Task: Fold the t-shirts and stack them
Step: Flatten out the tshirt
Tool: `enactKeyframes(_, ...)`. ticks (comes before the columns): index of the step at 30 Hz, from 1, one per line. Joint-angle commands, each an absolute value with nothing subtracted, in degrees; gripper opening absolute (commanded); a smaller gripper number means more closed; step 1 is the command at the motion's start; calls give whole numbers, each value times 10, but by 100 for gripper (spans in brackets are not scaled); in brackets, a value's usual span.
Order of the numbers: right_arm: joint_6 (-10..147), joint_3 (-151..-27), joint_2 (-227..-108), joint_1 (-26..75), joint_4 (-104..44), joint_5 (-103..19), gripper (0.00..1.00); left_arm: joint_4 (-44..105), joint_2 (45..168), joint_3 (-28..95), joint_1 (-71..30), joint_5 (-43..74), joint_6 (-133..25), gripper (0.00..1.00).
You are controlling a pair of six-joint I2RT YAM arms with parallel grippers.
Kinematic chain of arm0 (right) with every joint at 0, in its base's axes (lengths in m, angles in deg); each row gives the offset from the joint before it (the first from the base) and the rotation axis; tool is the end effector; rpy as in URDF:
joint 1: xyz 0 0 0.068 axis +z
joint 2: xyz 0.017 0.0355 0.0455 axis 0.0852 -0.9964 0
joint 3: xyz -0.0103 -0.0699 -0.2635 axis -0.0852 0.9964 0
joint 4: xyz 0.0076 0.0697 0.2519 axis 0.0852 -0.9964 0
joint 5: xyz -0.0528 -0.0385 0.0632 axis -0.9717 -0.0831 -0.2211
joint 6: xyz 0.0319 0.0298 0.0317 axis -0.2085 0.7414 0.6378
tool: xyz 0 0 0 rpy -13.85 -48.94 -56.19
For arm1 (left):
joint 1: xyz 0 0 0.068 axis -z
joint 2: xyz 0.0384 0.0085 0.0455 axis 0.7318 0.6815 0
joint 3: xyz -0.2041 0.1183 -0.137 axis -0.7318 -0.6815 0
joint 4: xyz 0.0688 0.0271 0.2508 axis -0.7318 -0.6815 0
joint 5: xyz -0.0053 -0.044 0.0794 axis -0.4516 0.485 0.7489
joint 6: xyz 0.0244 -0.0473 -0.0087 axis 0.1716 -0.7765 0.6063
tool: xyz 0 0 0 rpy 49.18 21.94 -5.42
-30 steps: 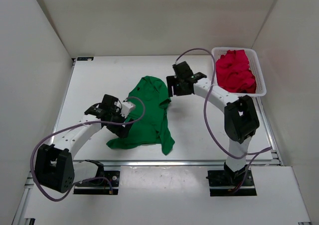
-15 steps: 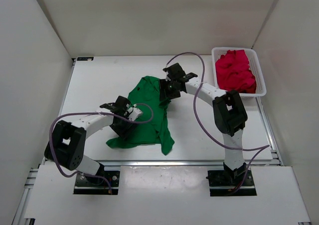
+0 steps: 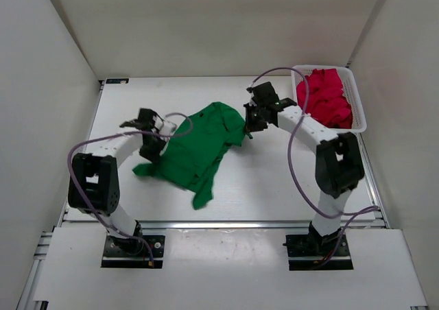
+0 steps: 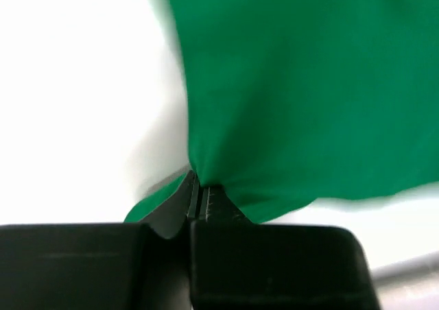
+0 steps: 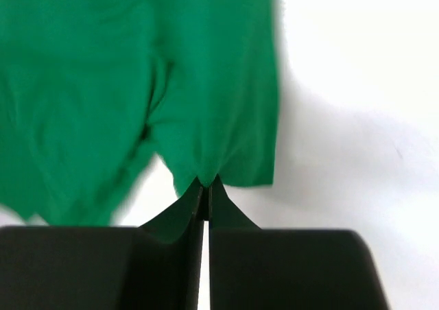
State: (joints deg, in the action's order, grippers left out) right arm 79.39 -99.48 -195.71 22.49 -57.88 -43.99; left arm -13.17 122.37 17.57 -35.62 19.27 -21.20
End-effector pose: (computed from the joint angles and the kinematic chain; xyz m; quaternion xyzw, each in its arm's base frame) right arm 0.3753 0.1981 0.2365 -0.0932 0.9381 0.1664 0.2889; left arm 0.2801 -0.0593 0.1807 0.2825 0.9512 -0.0291 0.1206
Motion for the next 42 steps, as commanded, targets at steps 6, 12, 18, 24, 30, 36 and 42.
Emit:
enactKeyframes(6, 762, -883, -1800, 261, -598, -464, 0, -167, 1317, 436, -482, 218, -192, 24)
enactKeyframes(12, 758, -878, -1809, 275, -606, -445, 0, -166, 1205, 335, -401, 237, -135, 61)
enactKeyframes(18, 766, -865, -1803, 281, -588, -439, 0, -180, 1075, 157, -378, 288, -97, 70)
enactKeyframes(24, 767, -841, -1789, 287, -565, -425, 1, -186, 1144, 161, -469, 239, -152, 59)
enactKeyframes(30, 760, -839, -1789, 288, -561, -426, 0, -190, 1198, 157, -460, 201, -168, 57)
enactKeyframes(36, 769, -815, -1767, 268, -547, -415, 0, -151, 1229, 125, -388, 269, -202, 56)
enactKeyframes(42, 762, -809, -1759, 258, -548, -410, 0, -172, 1306, 156, -424, 259, -237, 15)
